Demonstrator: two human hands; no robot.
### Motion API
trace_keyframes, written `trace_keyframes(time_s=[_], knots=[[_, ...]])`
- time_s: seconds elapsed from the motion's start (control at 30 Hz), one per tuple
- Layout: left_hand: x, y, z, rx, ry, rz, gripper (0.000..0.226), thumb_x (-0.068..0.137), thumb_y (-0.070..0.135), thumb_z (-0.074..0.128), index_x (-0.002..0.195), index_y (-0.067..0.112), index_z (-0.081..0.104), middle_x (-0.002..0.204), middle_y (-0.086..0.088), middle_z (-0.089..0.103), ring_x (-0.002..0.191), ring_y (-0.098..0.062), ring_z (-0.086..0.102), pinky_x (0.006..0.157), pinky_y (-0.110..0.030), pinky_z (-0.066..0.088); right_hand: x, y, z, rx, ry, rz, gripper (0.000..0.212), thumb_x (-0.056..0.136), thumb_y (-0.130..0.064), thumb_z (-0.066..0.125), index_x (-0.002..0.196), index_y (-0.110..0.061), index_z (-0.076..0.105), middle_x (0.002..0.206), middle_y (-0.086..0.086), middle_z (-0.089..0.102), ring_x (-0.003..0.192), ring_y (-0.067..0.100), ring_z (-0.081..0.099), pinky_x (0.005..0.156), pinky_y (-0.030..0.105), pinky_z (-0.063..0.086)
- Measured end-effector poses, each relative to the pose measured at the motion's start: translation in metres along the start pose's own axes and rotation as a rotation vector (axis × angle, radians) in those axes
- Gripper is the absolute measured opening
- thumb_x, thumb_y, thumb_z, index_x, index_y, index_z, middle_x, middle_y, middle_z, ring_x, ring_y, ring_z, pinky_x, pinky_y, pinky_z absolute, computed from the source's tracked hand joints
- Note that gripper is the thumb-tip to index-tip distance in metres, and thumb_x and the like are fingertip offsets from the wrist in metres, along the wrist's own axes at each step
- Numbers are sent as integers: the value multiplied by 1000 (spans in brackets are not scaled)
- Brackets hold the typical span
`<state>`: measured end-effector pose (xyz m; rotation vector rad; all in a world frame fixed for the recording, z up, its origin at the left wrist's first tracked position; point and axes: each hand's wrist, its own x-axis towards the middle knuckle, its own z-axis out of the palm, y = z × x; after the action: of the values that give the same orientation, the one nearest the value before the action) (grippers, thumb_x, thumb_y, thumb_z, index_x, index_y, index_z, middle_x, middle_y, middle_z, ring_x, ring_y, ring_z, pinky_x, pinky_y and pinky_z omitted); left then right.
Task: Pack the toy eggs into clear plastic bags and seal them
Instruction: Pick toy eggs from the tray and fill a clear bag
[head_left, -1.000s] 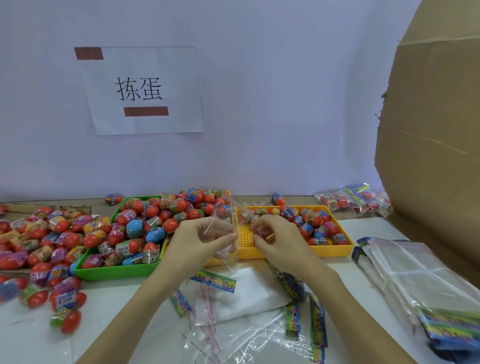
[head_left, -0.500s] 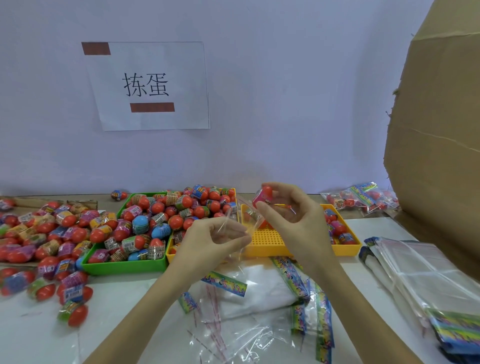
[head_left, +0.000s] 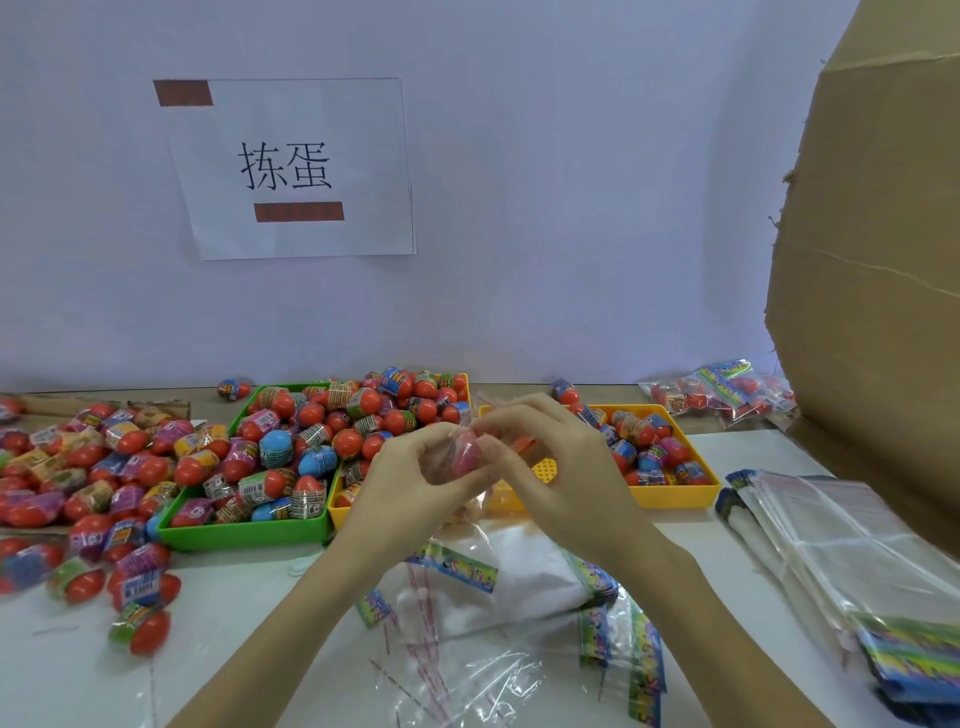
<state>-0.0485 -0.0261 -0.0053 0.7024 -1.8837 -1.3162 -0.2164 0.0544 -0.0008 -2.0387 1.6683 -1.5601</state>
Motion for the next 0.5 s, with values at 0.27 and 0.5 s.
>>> trace_keyframes(time_s=[0.27, 0.5], knots=[[0, -2, -2, 58, -15, 32, 20, 94, 11, 79, 108, 26, 79, 96, 3, 81, 88, -14, 78, 69, -23, 62, -2, -5, 4, 31, -129, -2, 23, 104, -40, 60, 103, -21, 73, 93, -13, 69, 94, 13, 61, 71, 17, 44], [1, -5, -5, 97, -58, 45, 39, 88, -12, 68, 110, 18, 78, 95, 1, 82, 90, -14, 79, 77, -23, 62, -6, -5, 16, 23, -212, 67, 27, 103, -50, 55, 95, -31, 73, 91, -23, 66, 107, 12, 57, 84, 26, 48]])
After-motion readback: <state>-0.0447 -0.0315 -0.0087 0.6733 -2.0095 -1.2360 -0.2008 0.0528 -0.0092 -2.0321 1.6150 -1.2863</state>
